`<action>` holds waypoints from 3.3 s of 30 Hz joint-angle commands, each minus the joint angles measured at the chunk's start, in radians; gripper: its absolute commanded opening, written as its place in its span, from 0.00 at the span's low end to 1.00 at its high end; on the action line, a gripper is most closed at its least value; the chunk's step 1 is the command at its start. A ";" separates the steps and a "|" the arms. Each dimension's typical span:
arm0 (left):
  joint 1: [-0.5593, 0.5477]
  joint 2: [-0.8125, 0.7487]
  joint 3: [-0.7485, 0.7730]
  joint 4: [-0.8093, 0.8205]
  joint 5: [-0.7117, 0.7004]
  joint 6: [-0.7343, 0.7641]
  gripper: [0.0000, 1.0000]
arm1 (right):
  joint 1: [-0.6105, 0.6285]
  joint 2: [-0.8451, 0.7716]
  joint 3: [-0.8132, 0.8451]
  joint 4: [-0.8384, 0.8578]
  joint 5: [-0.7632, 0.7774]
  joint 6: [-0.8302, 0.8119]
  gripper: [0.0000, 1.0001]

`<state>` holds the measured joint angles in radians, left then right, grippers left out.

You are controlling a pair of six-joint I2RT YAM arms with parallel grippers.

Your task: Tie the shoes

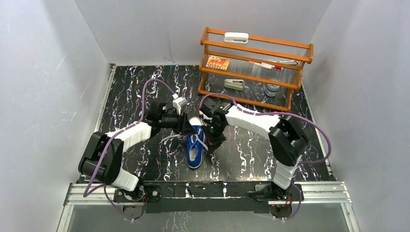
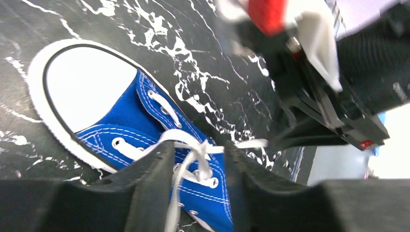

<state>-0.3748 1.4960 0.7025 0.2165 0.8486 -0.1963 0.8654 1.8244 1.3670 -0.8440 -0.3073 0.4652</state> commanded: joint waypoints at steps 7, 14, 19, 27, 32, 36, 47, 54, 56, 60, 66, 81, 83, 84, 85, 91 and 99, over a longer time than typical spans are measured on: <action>0.007 -0.260 0.065 -0.310 -0.388 -0.312 0.95 | -0.015 -0.259 -0.121 -0.208 0.026 -0.036 0.00; 0.031 -0.207 0.238 -0.801 -0.730 -0.576 0.92 | -0.028 -0.342 -0.135 -0.284 0.214 0.022 0.00; 0.076 -0.135 0.241 -0.788 -0.667 -0.781 0.84 | -0.038 -0.409 -0.169 -0.254 0.217 0.055 0.00; 0.090 0.018 0.123 -0.582 -0.494 -1.303 0.76 | -0.040 -0.494 -0.214 -0.215 0.222 0.085 0.00; 0.025 0.132 0.061 -0.475 -0.441 -1.365 0.52 | -0.051 -0.541 -0.190 -0.245 0.283 0.091 0.00; 0.044 0.014 0.048 -0.588 -0.610 -1.209 0.00 | -0.085 -0.620 -0.195 -0.284 0.448 0.162 0.00; 0.046 -0.039 0.134 -0.795 -0.756 -0.973 0.00 | -0.503 -0.545 -0.306 -0.305 0.560 0.054 0.00; 0.046 -0.106 0.083 -0.848 -0.801 -0.924 0.00 | -0.718 -0.490 -0.344 -0.229 0.510 0.027 0.00; 0.047 -0.108 0.083 -0.853 -0.810 -0.912 0.00 | -0.787 -0.474 -0.367 -0.182 0.477 0.009 0.00; 0.046 -0.088 0.105 -0.852 -0.804 -0.866 0.00 | -0.887 -0.423 -0.392 -0.113 0.445 -0.017 0.00; 0.046 -0.129 0.116 -0.801 -0.745 -0.758 0.00 | -0.884 -0.438 -0.378 -0.060 0.348 -0.055 0.00; -0.002 -0.187 0.130 -0.710 -0.529 -0.593 0.02 | -0.817 -0.539 -0.290 -0.052 0.015 -0.206 0.00; -0.004 -0.182 0.130 -0.713 -0.524 -0.599 0.08 | -0.808 -0.542 -0.277 -0.053 0.009 -0.204 0.00; -0.004 -0.178 0.128 -0.714 -0.524 -0.600 0.10 | -0.803 -0.542 -0.272 -0.051 0.008 -0.204 0.00; -0.005 -0.172 0.123 -0.715 -0.522 -0.601 0.12 | -0.803 -0.542 -0.268 -0.048 0.009 -0.204 0.00; -0.006 -0.096 0.128 -0.737 -0.510 -0.636 0.48 | -0.800 -0.535 -0.243 -0.050 0.004 -0.214 0.00; -0.046 0.057 0.095 -0.470 -0.240 -0.722 0.51 | -0.787 -0.527 -0.240 -0.043 -0.014 -0.211 0.00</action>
<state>-0.3862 1.4723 0.8238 -0.4068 0.4145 -0.8589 0.0696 1.3113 1.0855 -0.8932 -0.2958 0.2623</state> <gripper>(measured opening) 0.519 0.011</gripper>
